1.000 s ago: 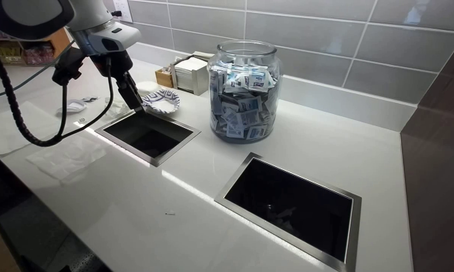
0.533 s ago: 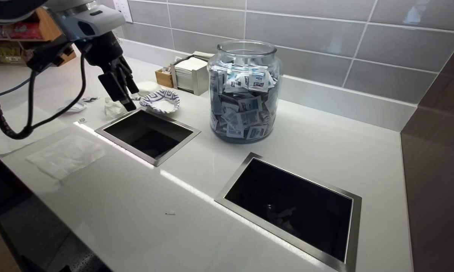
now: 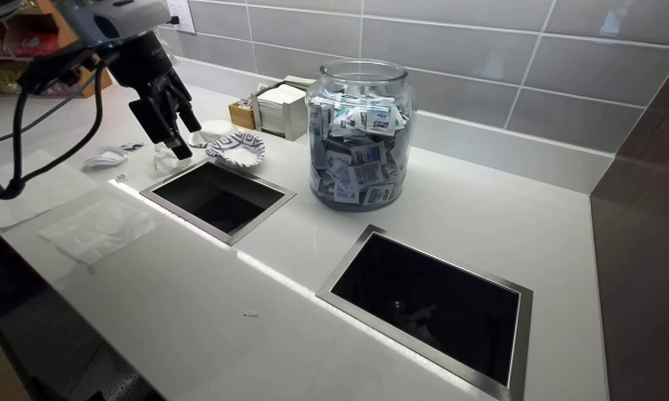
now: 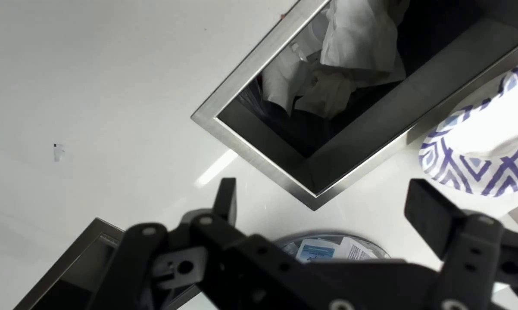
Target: Pick up the small white paper to the right of the serviette on the kitchen counter and put it in the left bin
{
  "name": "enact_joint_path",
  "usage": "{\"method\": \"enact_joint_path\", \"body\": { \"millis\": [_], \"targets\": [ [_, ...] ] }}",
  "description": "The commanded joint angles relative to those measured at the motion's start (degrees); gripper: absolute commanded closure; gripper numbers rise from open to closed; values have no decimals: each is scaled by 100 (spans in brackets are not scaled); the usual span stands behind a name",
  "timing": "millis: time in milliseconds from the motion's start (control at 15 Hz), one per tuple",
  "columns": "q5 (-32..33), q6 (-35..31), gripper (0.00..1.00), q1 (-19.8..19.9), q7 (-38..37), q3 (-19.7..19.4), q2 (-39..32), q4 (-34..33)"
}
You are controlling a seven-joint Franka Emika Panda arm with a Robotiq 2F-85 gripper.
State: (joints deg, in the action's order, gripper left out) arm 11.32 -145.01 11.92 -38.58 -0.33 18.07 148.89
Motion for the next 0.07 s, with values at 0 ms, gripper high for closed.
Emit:
{"method": "enact_joint_path", "body": {
  "millis": [0],
  "targets": [
    [-41,16,0,54,39,54,0,-10]
  ]
}}
